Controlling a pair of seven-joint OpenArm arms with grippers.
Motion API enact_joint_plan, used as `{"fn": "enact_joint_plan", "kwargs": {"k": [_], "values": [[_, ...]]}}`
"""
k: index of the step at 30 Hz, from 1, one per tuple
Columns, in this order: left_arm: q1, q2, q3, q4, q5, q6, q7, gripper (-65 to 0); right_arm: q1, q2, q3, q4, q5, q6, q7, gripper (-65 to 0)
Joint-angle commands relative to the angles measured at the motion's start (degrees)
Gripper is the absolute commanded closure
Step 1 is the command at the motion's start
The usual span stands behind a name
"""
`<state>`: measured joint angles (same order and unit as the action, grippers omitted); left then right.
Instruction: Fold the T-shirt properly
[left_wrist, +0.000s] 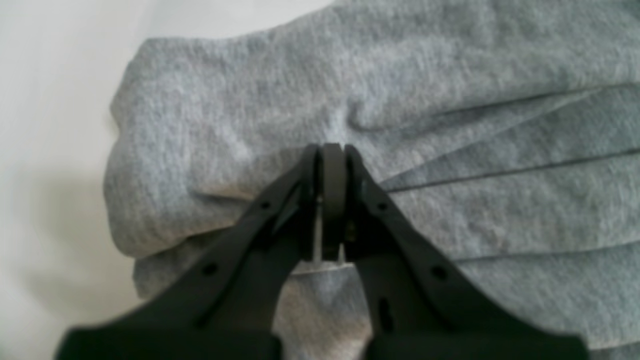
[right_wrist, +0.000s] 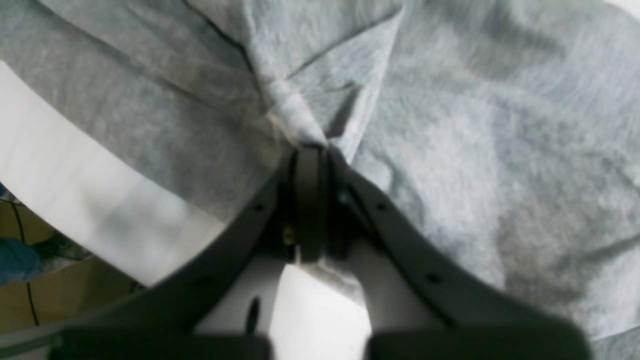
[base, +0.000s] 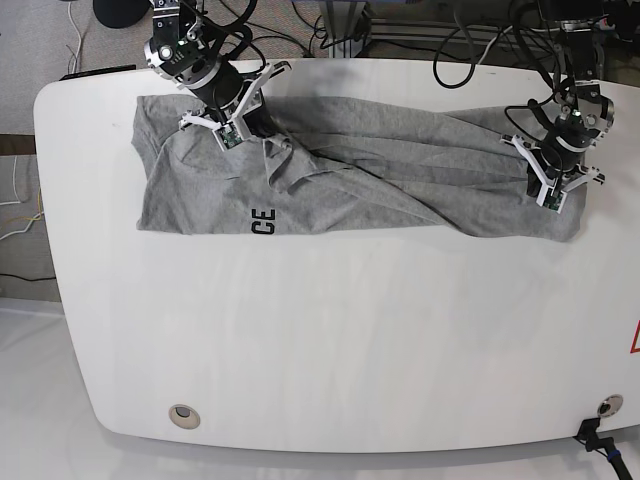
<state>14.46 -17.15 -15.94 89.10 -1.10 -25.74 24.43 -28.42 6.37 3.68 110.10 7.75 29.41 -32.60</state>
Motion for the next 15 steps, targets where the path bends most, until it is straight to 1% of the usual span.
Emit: {"fn": "enact_joint_plan", "kwargs": {"k": [1, 4, 6, 8, 13, 15], "values": [[-0.52, -0.74, -0.19, 0.79, -0.26, 0.29, -1.17, 0.0, 0.16, 0.27, 0.05, 0.80, 0.47, 0.00, 1.26, -13.5], [-0.52, -0.74, -0.19, 0.79, -0.26, 0.29, -1.17, 0.0, 0.16, 0.27, 0.05, 0.97, 0.47, 0.00, 1.35, -29.0], [-0.52, -0.74, -0.19, 0.79, -0.26, 0.29, -1.17, 0.0, 0.60, 0.27, 0.05, 1.15, 0.56, 0.00, 1.43, -35.6], [-0.52, -0.74, -0.19, 0.79, -0.26, 0.29, -1.17, 0.0, 0.69, 0.97, 0.84, 2.20, 0.65, 0.00, 1.43, -38.0], [-0.44, -0.74, -0.19, 0.79, -0.35, 0.29, -1.17, 0.0, 2.45, 1.23, 3.75, 4.49, 0.82, 0.17, 1.43, -38.0], [-0.44, -0.74, -0.19, 0.79, -0.35, 0.29, -1.17, 0.0, 4.38, 1.32, 4.62, 4.66, 0.82, 0.26, 1.43, -38.0]]}}
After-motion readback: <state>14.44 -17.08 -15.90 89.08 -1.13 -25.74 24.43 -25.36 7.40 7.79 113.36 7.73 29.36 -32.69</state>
